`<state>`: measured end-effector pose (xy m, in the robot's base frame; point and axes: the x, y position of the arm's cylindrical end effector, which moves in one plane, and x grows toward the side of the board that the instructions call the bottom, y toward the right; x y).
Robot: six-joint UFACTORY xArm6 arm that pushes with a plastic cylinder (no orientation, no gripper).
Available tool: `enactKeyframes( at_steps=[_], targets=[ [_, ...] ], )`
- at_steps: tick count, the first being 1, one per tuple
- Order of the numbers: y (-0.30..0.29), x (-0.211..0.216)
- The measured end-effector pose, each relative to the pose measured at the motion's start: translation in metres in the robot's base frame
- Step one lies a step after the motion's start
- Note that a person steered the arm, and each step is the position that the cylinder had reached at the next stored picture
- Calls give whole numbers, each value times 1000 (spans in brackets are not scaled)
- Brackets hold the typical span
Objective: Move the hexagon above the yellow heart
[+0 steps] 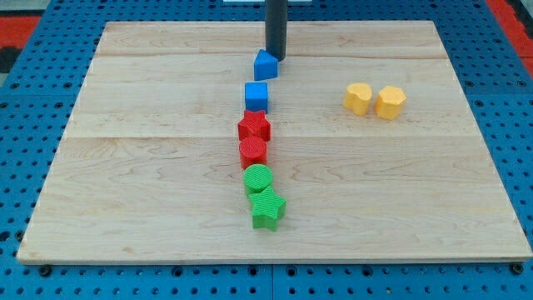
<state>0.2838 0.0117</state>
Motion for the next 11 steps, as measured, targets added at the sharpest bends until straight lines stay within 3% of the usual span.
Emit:
enactKeyframes(
  at_steps=[3,4,5,6,7,8,10,11],
  targets=[
    [3,38],
    [46,15],
    [166,13],
    [230,83],
    [233,129],
    [167,111],
    [83,18],
    [90,-1]
  ],
)
